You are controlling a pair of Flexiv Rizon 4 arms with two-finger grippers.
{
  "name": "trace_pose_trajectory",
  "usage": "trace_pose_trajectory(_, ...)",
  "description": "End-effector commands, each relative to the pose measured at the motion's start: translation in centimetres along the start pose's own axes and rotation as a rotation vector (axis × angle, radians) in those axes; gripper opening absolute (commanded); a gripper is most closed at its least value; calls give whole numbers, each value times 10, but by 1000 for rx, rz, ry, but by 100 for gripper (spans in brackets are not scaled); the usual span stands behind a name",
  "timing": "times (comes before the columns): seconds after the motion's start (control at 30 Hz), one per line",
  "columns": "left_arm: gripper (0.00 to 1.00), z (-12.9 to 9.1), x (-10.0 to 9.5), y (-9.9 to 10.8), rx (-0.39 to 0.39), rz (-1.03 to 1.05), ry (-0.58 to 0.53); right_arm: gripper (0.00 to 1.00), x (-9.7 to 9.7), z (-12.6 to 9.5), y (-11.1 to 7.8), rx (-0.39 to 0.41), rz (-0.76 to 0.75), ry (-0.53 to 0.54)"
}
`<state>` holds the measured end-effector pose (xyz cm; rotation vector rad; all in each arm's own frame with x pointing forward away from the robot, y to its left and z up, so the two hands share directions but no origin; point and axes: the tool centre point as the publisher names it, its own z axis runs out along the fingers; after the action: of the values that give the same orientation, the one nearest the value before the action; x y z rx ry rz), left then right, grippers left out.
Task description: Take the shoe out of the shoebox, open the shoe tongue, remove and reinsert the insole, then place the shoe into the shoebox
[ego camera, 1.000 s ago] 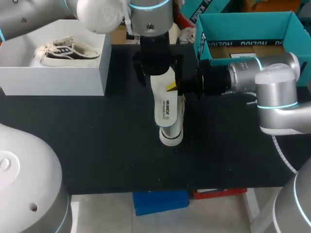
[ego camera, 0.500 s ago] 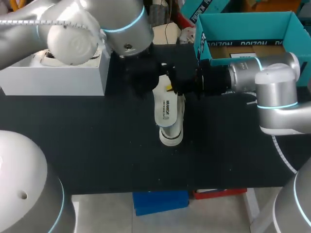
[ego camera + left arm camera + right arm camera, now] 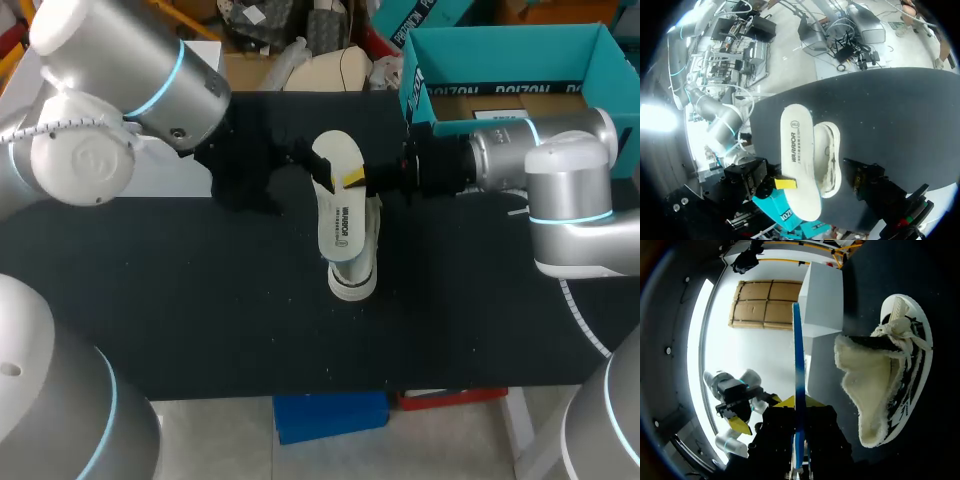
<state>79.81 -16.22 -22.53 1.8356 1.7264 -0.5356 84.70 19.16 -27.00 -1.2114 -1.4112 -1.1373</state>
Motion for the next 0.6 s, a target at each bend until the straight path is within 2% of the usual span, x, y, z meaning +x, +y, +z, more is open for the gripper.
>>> trace_pose_trajectory(0.03,100,0,7,-4,-10,4,-298,0,0,0,0,0,1,-3)
trace_pose_trajectory(0.43,100,0,7,-4,-10,4,-298,0,0,0,0,0,1,-3)
trace_pose_trajectory(0.5,100,-3,3,-5,-74,19,-402,0,0,0,0,0,1,-3)
trace_pose_trajectory(0.57,100,-4,2,-6,-78,-14,-526,0,0,0,0,0,1,-3)
trace_pose_trajectory(0.6,100,-3,4,-5,-107,-20,-552,0,0,0,0,0,1,-3)
